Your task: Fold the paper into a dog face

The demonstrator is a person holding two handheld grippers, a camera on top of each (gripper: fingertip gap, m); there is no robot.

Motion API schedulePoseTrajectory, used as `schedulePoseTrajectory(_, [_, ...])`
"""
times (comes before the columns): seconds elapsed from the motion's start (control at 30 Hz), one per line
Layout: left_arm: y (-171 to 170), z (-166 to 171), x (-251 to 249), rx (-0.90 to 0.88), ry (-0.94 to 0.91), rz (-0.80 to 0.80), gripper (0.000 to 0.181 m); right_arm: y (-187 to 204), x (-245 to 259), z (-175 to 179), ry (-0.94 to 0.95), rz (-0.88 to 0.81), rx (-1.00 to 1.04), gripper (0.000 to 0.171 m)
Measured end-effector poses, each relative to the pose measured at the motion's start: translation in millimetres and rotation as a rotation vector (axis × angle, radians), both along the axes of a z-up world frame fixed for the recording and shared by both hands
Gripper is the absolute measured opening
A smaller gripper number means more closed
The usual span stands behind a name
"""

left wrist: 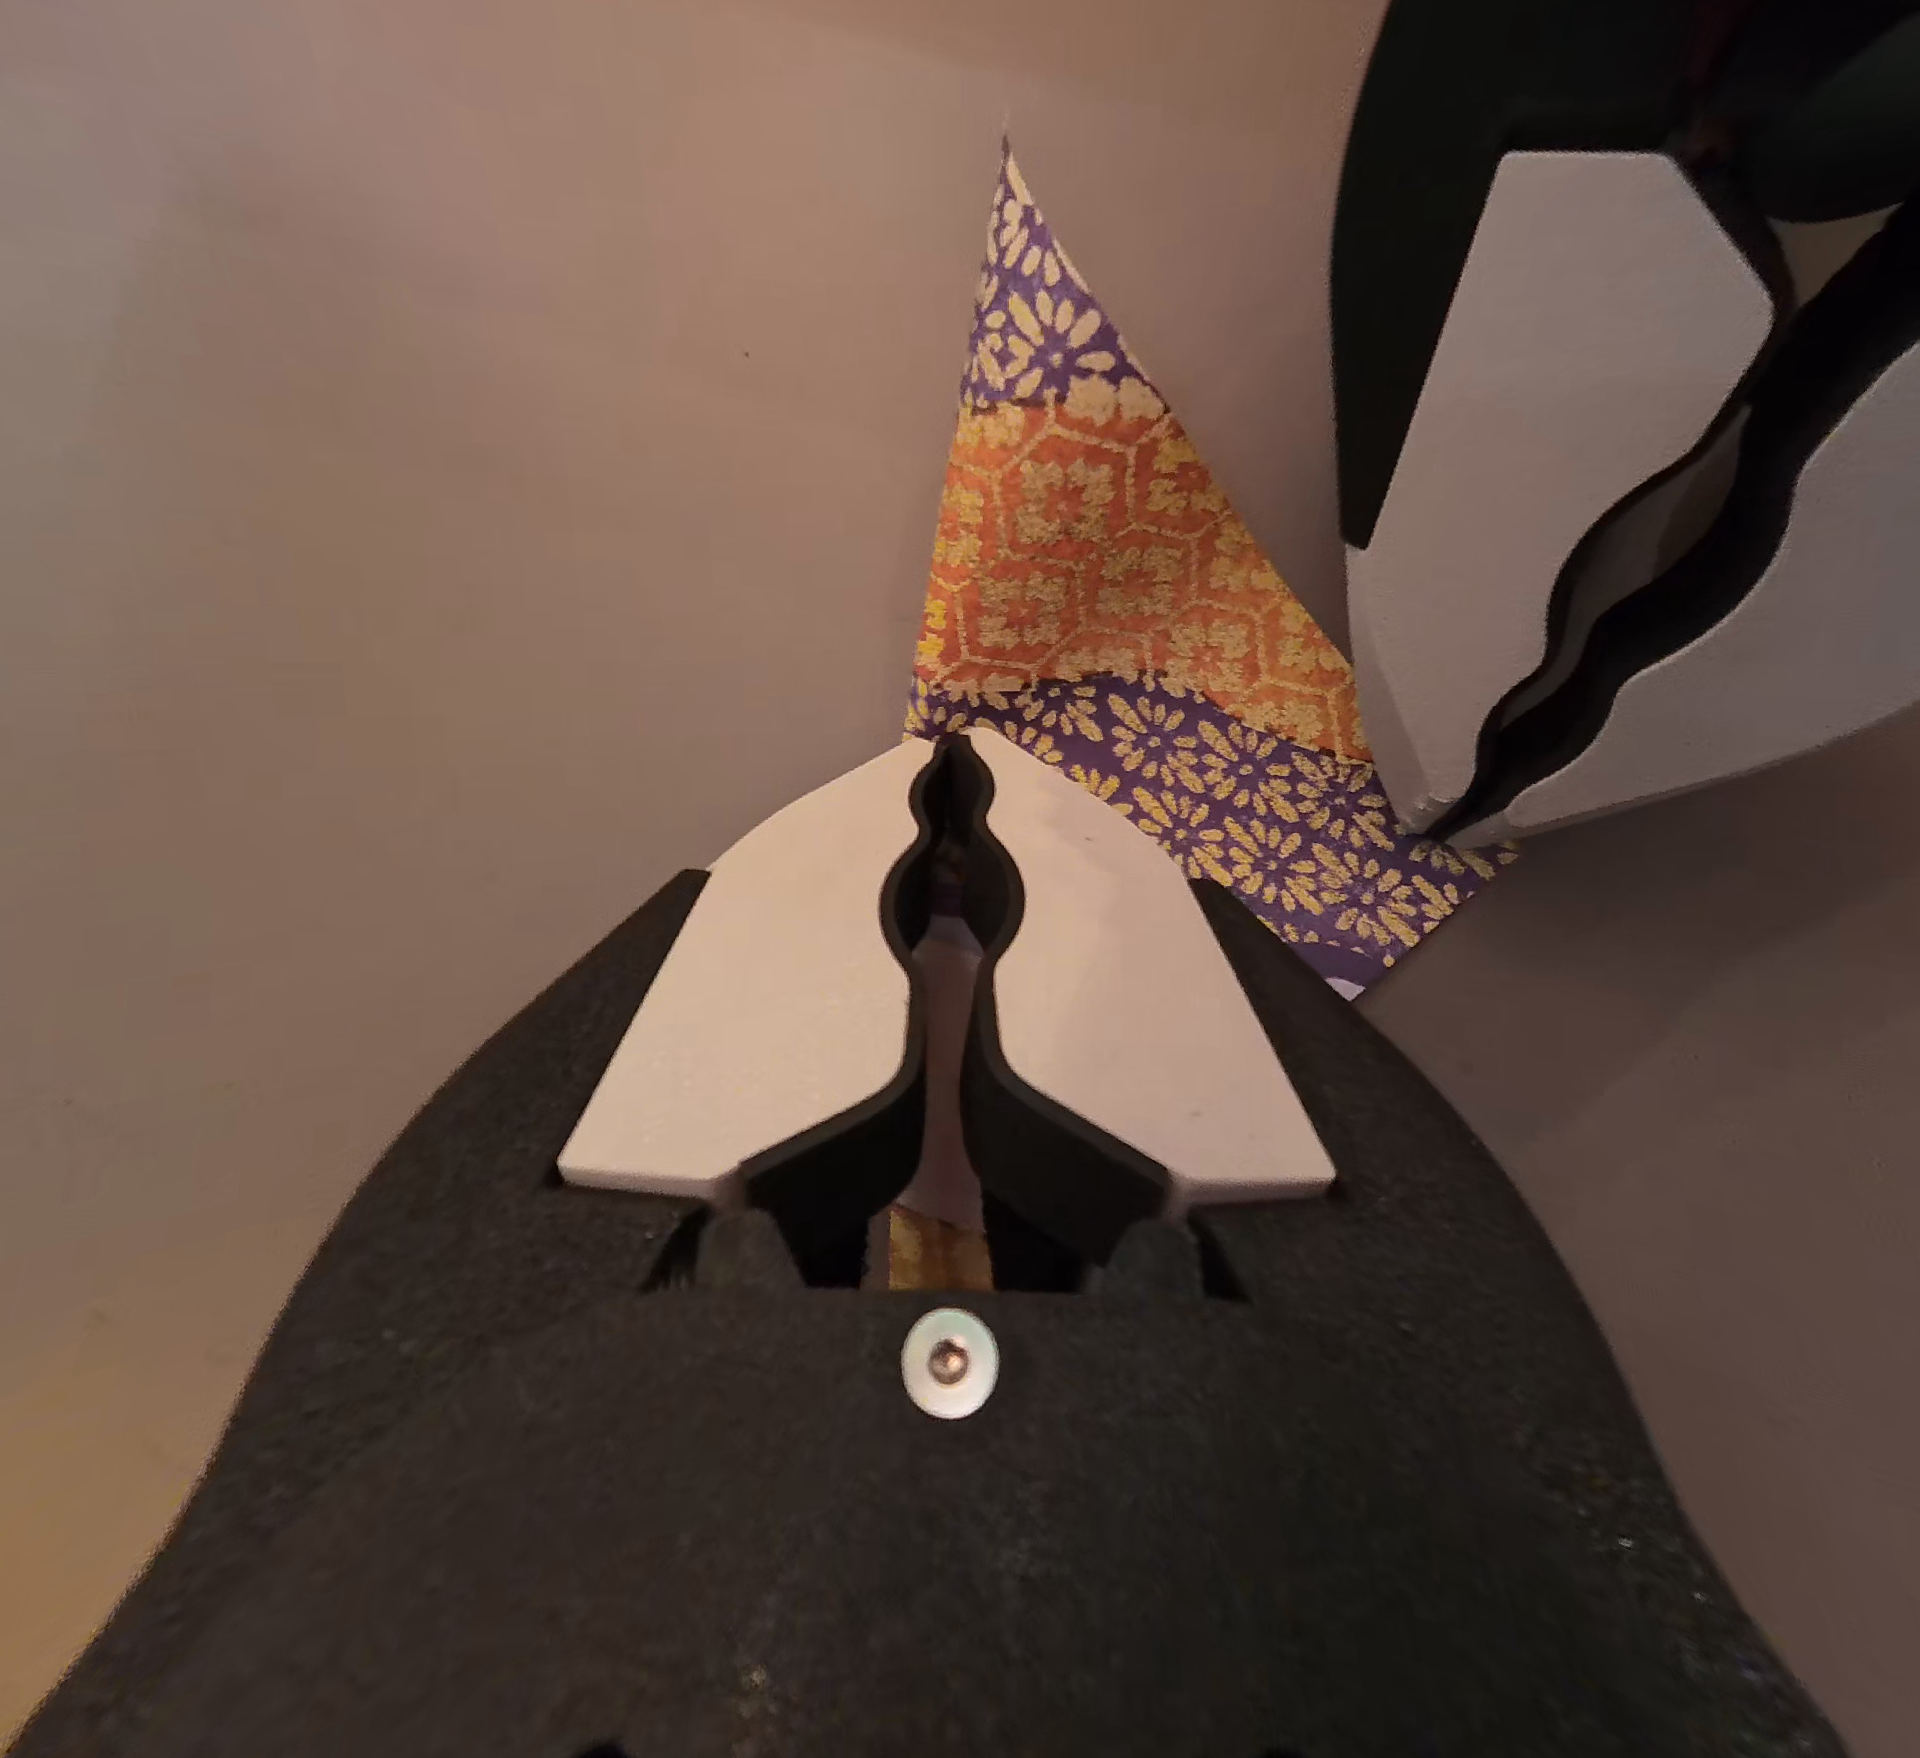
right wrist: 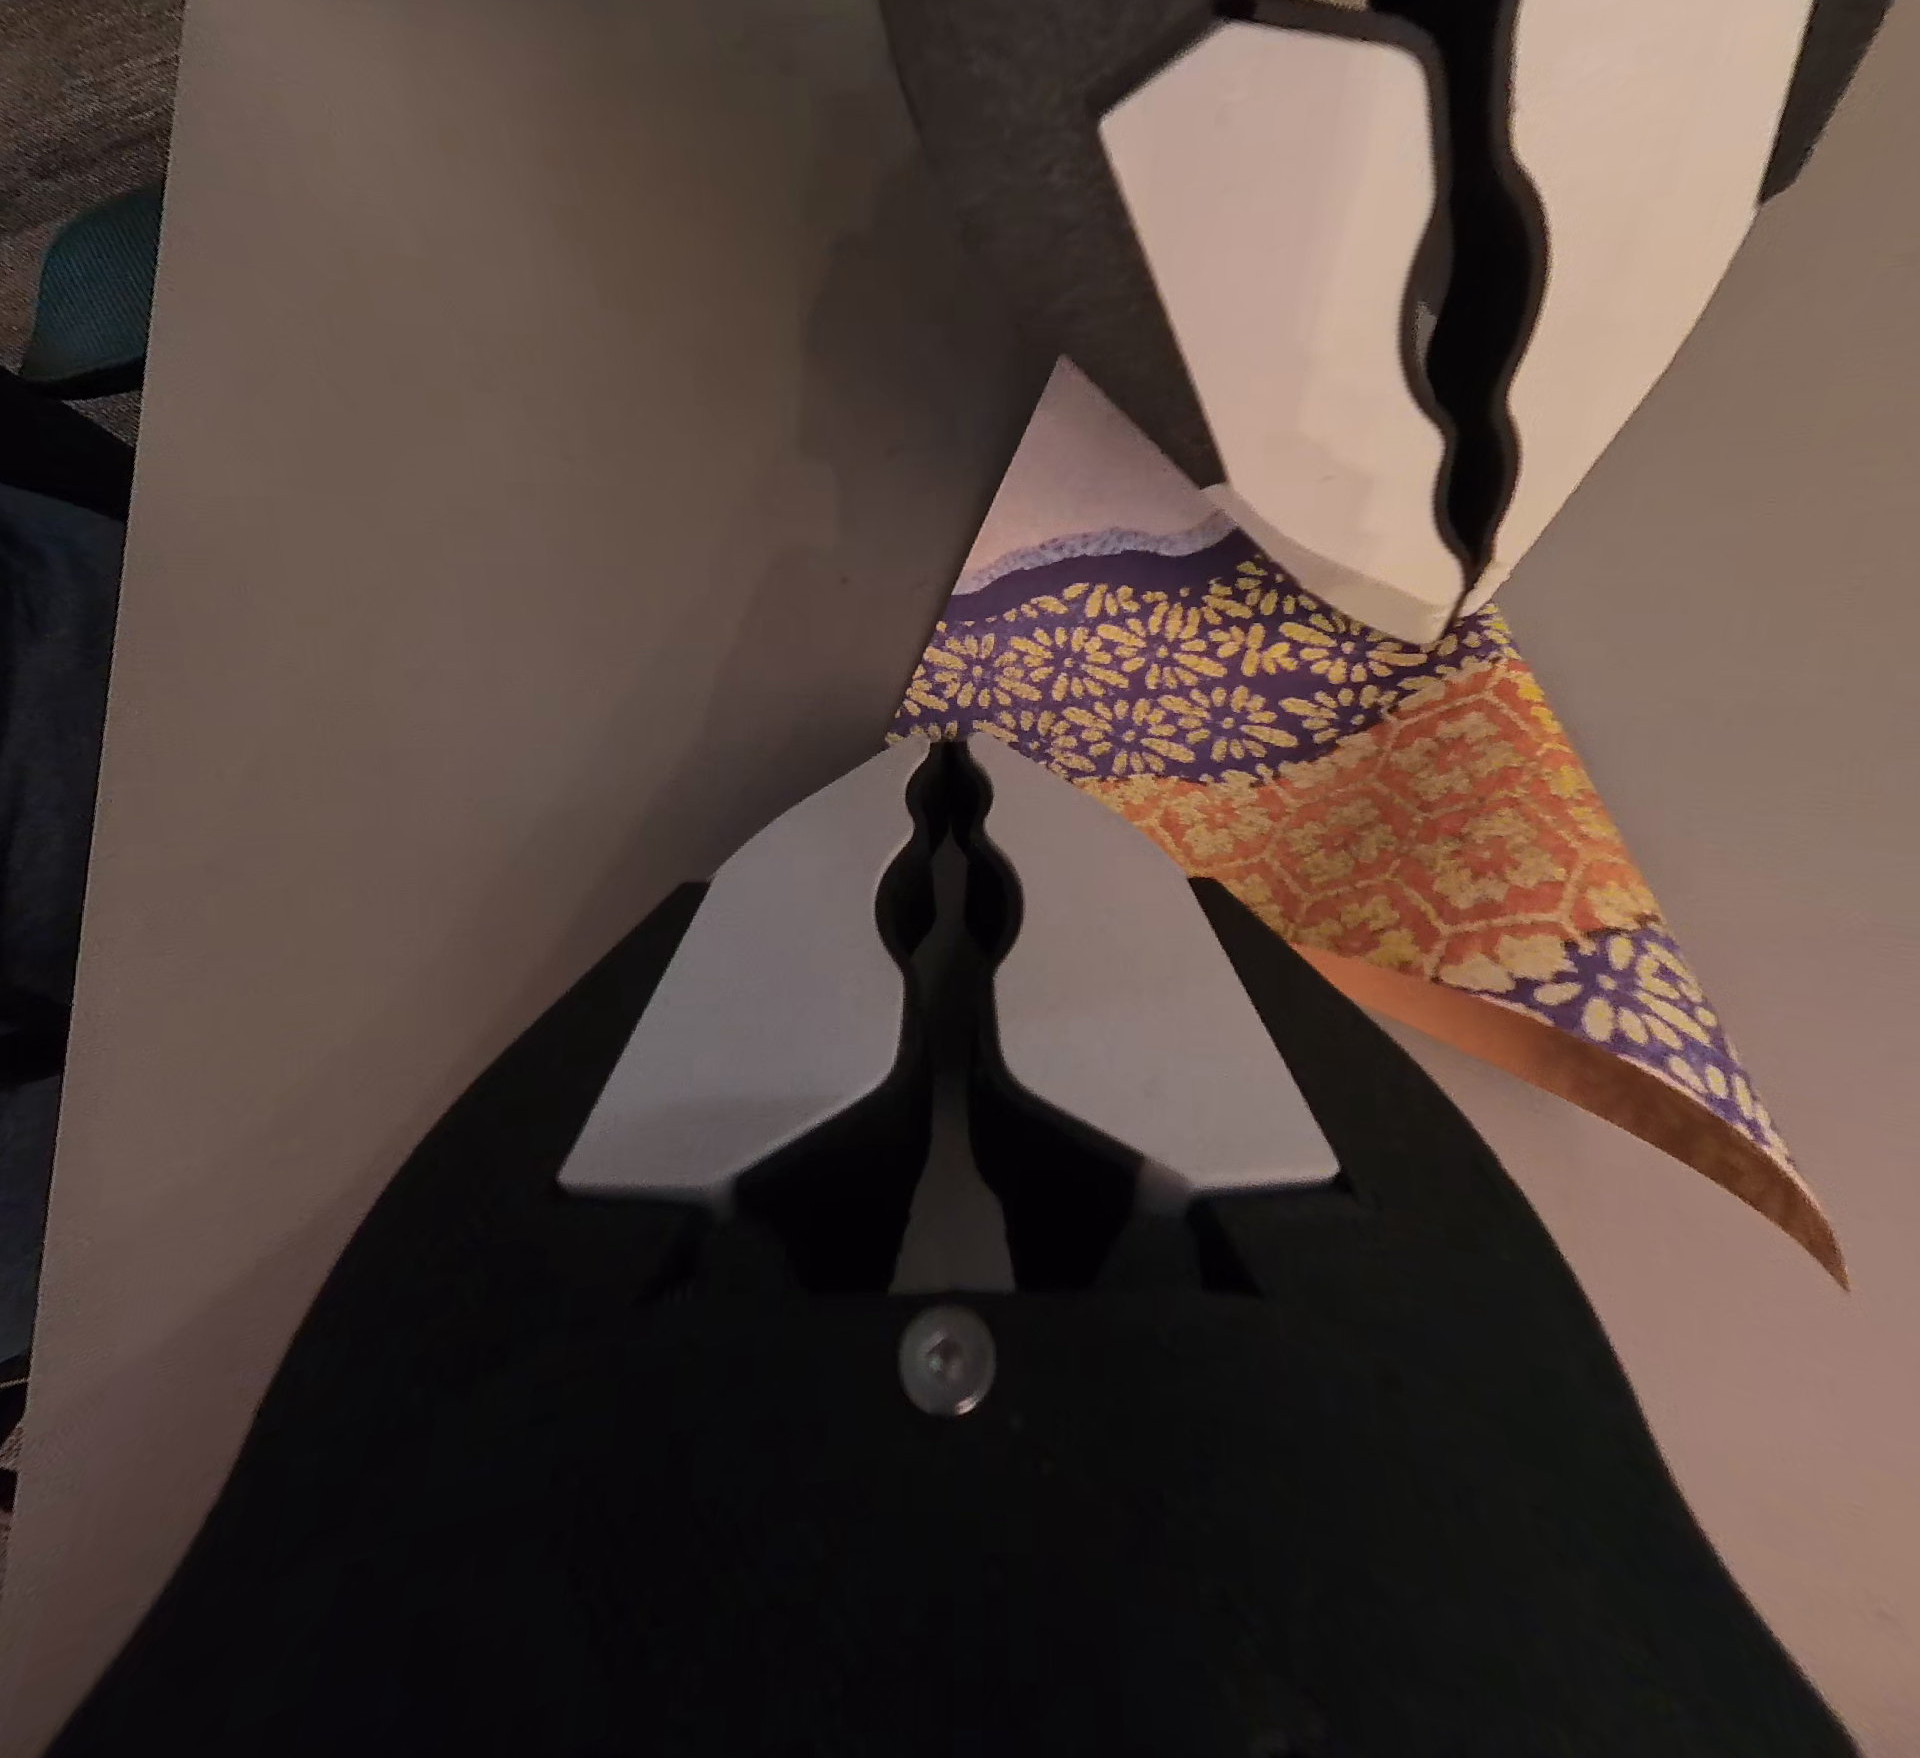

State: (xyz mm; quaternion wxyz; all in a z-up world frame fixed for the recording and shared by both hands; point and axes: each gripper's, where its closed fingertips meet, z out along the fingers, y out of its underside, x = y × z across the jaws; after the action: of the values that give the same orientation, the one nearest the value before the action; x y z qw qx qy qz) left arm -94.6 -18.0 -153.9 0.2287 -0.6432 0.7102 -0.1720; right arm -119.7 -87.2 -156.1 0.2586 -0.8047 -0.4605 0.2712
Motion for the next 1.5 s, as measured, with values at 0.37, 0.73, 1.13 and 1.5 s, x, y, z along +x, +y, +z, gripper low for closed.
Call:
schedulePoseTrajectory(0.37, [6,0,-1,0.006,-0.005,0.012,0.0,0,0,0,0.001,-0.001,-0.002,0.004])
schedulePoseTrajectory(0.73, [27,0,3,0.106,-0.017,0.05,0.0,0,0,0,0.003,-0.004,-0.007,0.004])
schedulePoseTrajectory(1.13, [26,37,-16,0.539,-0.093,0.243,0.0,1,0,1,0.001,-0.016,0.0,0.003])
schedulePoseTrajectory(1.5, [15,26,1,0.518,-0.117,0.248,0.0,3,1,1,0.006,-0.04,-0.006,0.002])
